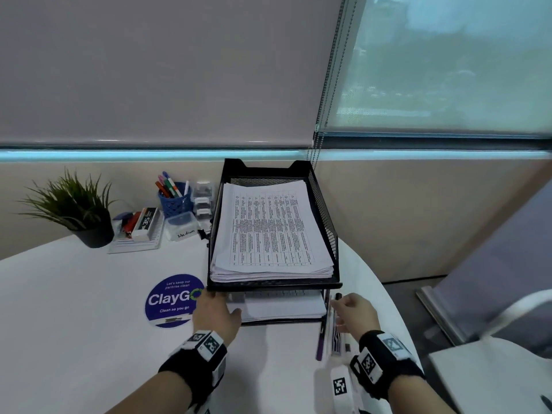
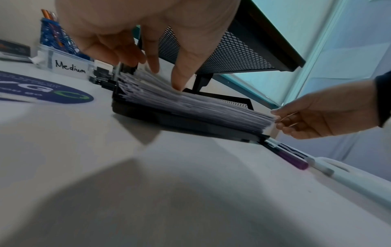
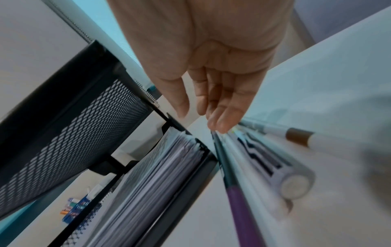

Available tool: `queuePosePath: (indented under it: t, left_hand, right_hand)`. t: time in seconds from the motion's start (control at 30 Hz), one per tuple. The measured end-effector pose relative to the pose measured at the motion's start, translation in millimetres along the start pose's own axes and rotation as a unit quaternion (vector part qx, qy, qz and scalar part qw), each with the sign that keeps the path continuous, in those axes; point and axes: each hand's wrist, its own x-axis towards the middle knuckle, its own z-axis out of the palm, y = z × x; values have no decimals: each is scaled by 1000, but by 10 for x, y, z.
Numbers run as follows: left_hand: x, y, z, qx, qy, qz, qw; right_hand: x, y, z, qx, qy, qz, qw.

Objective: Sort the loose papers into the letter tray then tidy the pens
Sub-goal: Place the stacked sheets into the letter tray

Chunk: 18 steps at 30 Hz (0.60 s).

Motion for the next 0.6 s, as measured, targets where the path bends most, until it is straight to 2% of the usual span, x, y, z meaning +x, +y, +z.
queuePosePath:
  t: [0.07, 0.13, 0.27, 0.33, 0.4, 0.53, 0.6]
  left_hand:
    - [-74, 52, 10, -15, -1, 41, 999]
    - [-155, 84, 12, -60, 46, 88, 993]
    - [-334, 218, 29, -100, 72, 184, 975]
    - [-424, 330, 84, -169, 20, 210, 963]
    - [-505, 461, 125, -195, -72, 213, 955]
    - [-556, 681, 299, -148, -184, 224, 946]
    - [-549, 775, 404, -132, -218, 223, 941]
  right_hand:
    - [-1, 42, -82, -15, 9, -4, 1000]
    - [9, 109, -159, -50, 29, -13, 998]
    - [-65, 299, -293, -82, 46, -1, 996]
    - [-130, 416, -312, -98, 34, 12, 995]
    - [-173, 512, -296, -111, 26, 14, 993]
    - [-195, 521, -228, -155, 17, -4, 988]
    - [-168, 493, -195, -188, 9, -16, 982]
